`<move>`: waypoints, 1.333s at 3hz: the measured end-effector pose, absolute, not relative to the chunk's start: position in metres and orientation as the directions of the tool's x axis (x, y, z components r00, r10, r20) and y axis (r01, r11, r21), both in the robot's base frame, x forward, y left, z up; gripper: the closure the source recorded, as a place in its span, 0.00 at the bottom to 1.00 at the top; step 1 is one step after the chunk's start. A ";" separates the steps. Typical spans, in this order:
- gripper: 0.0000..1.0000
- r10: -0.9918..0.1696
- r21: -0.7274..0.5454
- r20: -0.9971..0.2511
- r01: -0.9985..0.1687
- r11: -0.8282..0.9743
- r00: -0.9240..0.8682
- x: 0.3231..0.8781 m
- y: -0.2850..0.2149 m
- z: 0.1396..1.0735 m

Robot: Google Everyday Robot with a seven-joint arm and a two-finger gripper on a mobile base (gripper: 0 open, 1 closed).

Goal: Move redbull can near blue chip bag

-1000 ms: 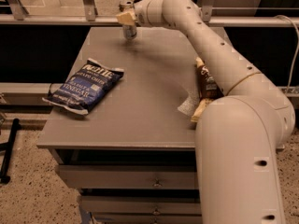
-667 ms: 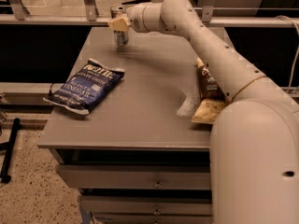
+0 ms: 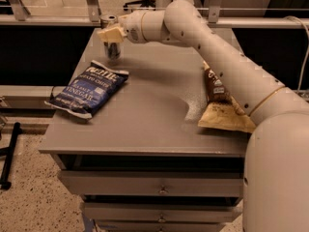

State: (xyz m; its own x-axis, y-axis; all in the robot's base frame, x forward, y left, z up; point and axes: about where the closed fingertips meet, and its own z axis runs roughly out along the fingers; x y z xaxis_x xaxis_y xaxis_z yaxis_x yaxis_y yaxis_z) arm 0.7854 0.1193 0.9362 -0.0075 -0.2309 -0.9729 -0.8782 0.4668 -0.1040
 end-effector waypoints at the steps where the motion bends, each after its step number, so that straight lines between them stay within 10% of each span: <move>1: 1.00 -0.229 -0.096 -0.973 -0.918 0.386 0.005 0.750 0.140 0.937; 3: 1.00 -0.243 -0.051 -0.970 -0.946 0.319 -0.030 0.723 0.162 0.920; 4: 0.84 -0.261 -0.056 -0.965 -0.951 0.305 -0.027 0.717 0.167 0.915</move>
Offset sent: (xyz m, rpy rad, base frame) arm -0.0704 0.0411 -0.0112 -0.0111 0.0549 0.1734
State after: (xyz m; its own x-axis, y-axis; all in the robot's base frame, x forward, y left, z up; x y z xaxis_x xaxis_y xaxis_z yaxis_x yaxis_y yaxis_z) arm 0.7173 0.1672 0.9148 -0.0266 -0.2611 -0.9649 -0.9508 0.3046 -0.0562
